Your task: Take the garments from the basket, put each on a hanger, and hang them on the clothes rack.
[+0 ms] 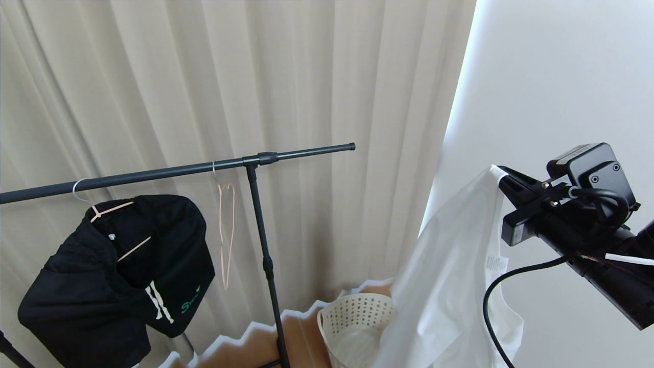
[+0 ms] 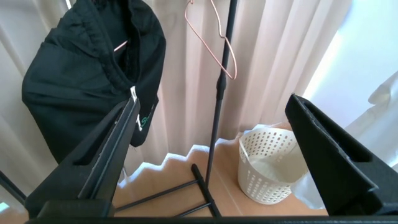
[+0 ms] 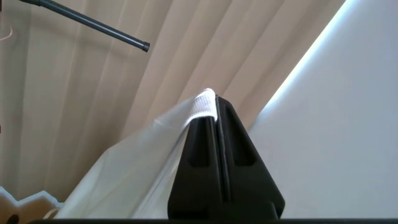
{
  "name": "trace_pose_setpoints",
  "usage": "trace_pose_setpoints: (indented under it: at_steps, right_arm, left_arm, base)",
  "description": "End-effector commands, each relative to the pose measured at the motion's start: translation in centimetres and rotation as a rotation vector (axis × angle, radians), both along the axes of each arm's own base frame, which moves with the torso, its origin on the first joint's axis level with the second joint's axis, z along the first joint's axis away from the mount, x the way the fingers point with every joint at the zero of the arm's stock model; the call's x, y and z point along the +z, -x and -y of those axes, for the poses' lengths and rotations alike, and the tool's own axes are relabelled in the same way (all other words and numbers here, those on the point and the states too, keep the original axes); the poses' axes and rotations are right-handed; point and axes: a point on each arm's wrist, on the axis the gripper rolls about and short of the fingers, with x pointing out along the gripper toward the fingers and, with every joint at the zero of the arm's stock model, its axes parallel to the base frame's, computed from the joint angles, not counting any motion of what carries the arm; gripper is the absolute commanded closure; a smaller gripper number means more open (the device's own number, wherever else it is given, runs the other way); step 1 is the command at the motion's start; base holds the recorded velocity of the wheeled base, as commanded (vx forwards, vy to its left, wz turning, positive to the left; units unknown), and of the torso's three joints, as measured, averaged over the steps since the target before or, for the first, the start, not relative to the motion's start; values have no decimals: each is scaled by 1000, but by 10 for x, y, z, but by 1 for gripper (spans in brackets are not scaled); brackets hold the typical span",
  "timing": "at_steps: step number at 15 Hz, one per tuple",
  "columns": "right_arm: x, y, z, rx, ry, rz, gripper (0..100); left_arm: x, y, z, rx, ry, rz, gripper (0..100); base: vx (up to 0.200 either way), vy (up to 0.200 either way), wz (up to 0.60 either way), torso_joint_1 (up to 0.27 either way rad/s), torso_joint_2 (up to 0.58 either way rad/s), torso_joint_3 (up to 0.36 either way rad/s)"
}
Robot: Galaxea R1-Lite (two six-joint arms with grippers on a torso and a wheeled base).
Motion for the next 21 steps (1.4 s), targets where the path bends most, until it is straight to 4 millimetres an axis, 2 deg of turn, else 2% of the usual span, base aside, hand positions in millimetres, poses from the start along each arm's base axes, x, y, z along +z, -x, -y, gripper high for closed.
trace_pose_setpoints:
  at_steps: [1, 6, 15, 21]
  right_arm:
    - [-2, -1, -1, 0, 4, -7, 100]
    - [-4, -2, -1, -3, 8, -14, 100]
    - [-4, -1, -1, -2, 9, -15, 100]
    - [-3, 0, 0, -2, 6, -9, 100]
  left_arm:
    - [0, 0, 0, 0, 1, -1, 0]
    - [0, 0, 0, 0, 0, -1, 0]
    - [0, 0, 0, 3, -2, 1, 0]
    - [0, 0, 0, 3, -1, 1, 0]
  base:
    - [0, 0, 0, 2, -7, -61]
    - [0, 0, 0, 3, 0, -36]
    - [0, 0, 600, 5, 2, 1]
    - [0, 0, 0, 0, 0, 0]
